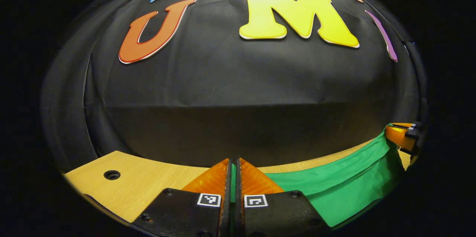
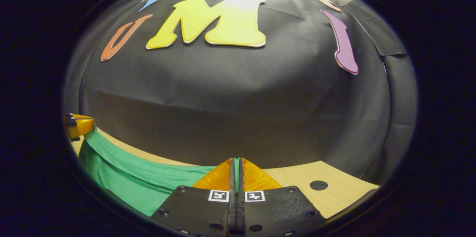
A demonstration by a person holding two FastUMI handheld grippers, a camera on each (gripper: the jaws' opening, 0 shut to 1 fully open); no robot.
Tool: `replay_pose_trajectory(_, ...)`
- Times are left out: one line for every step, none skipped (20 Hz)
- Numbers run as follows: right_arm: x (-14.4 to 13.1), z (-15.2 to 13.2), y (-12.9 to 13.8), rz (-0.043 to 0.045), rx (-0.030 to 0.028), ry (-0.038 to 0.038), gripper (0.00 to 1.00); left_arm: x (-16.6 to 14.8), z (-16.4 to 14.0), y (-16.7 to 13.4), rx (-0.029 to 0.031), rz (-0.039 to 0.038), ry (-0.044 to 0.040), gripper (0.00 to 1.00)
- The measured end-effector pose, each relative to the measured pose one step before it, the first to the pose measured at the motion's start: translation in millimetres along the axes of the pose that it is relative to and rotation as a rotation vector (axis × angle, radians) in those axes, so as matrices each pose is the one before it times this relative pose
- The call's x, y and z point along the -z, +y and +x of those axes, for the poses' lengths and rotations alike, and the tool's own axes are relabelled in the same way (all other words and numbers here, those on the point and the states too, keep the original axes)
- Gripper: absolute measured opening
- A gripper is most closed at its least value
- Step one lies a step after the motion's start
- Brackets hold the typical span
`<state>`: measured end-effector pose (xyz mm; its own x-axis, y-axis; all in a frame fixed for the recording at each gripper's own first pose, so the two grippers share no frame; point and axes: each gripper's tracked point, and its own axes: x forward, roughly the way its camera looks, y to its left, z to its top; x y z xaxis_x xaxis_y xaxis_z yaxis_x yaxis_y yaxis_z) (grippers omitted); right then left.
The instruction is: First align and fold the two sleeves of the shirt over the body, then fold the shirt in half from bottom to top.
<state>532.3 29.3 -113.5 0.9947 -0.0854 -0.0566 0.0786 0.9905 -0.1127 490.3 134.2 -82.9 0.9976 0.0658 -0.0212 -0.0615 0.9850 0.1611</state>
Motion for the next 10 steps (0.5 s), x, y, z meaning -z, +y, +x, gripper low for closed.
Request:
replay_pose_trajectory(1.88,-2.06,-2.28,0.00836,0.00388,0.00727,0.14,5.64,-0.06,3.27,-0.00108,0.01073,0.01442,0.07)
replay_pose_trajectory(-4.42,-5.35,1.65,0.01484,-0.01567,-0.00136,0.55,5.08,-0.02,1.09,0.01431,-0.02018,0.01226,0.38)
replay_pose_trajectory(0.76,2.07,0.82,0.02039,-0.01102,-0.00804,0.97,2.05,-6.03,1.43,0.01073,-0.0299,0.00065,0.69)
replay_pose_trajectory(-3.24,-7.89,-0.62,0.01288,-0.00192,-0.01566,0.94,-7.29,-7.24,1.88,-0.00257,-0.03312,-0.02855,1.0)
replay_pose_trajectory(-4.58,-5.82,-3.93,-0.00151,0.0127,-0.03416,0.95,-6.66,-5.38,2.37,-0.00689,-0.01737,-0.0205,1.0)
replay_pose_trajectory(-3.91,-7.08,-5.46,-0.02313,0.02101,-0.03878,0.95,-6.48,-8.57,4.35,-0.01692,-0.01061,-0.02333,1.0)
replay_pose_trajectory(-3.25,-6.63,-7.38,-0.03148,0.03191,-0.03514,0.96,-0.24,-8.37,4.5,-0.00906,-0.0078,-0.01365,1.0)
replay_pose_trajectory(-2.5,-7.0,-7.53,-0.01908,0.03278,-0.02235,0.95,3.21,-9.22,2.69,-0.00805,0.01256,-0.00596,1.0)
replay_pose_trajectory(-0.68,-9.5,-3.98,0.00187,0.01568,-0.00789,0.95,-0.29,-7.06,8.48,-0.0334,0.02895,-0.024,1.0)
replay_pose_trajectory(-2.75,-11.74,-1.18,0.01874,0.00271,-0.00746,0.95,1.7,-8.82,7.28,-0.01906,0.02117,0.00245,1.0)
